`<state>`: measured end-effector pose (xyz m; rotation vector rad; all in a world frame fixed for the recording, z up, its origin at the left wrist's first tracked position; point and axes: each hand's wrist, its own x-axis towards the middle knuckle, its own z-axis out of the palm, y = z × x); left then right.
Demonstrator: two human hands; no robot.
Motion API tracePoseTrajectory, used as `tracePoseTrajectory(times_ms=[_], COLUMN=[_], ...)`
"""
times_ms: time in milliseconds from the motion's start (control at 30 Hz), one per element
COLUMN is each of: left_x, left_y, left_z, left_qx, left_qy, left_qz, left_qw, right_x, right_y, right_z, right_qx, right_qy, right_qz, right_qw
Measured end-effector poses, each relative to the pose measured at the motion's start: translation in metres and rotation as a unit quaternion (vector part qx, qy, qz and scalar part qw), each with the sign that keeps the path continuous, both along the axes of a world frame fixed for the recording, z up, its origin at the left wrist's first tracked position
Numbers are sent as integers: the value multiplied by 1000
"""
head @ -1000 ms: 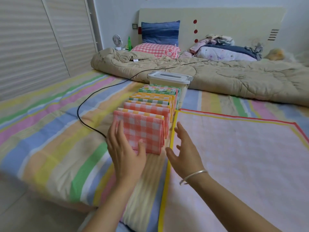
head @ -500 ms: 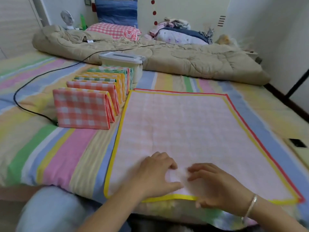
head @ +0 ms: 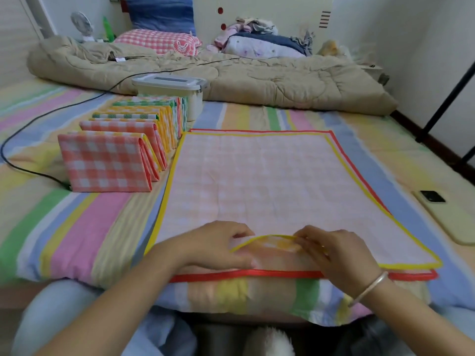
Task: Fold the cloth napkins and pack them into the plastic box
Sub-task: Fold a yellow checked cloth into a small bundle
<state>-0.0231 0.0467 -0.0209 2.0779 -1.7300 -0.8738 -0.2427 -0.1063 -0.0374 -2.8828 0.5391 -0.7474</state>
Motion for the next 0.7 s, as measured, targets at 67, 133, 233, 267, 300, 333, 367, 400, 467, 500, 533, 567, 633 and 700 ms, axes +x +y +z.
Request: tracePoseTrajectory(times_ms=[67, 133, 233, 267, 300, 333, 367, 400, 467, 500, 533, 567, 633, 700], left_x=[6, 13, 24, 27, 29, 30, 32, 33, 36, 38, 40, 41, 42, 40], left_y=[-4, -7, -14, -16, -20, -24, -30, -36, -46, -50, -53, -56, -60, -60], left_z=[14, 32, 59, 68, 74, 79, 83, 85, 85, 83, 80, 75, 63, 47], left_qx=[16, 37, 99, 140, 179, 208, 220, 218, 188, 166, 144, 124, 86, 36], left_qy=[69, 72, 29, 19, 3, -22, -50, -73, -117, -135, -151, -167, -210, -259], left_qz=[11, 3, -51, -64, -69, -70, -67, -59, -28, -9, 12, 31, 65, 104], left_qw=[997, 997, 993, 988, 981, 975, 972, 971, 975, 977, 978, 978, 972, 960], right_x=[4, 6, 8, 9, 10, 13, 16, 20, 30, 36, 41, 47, 58, 70], right_y=[-6, -11, -16, -17, -19, -22, -26, -31, -42, -48, -52, -56, -62, -67], right_z=[12, 29, 61, 71, 80, 87, 91, 93, 91, 87, 82, 77, 65, 52], right_qx=[-5, 7, 93, 116, 143, 170, 186, 191, 164, 127, 80, 35, -14, -23], right_qy=[-8, 2, 119, 181, 233, 263, 270, 260, 234, 228, 223, 217, 200, 182], right_qz=[-11, -2, 46, 61, 68, 69, 66, 59, 34, 13, -12, -38, -70, -76], right_qw=[1000, 1000, 987, 975, 959, 947, 942, 945, 958, 965, 971, 975, 977, 980])
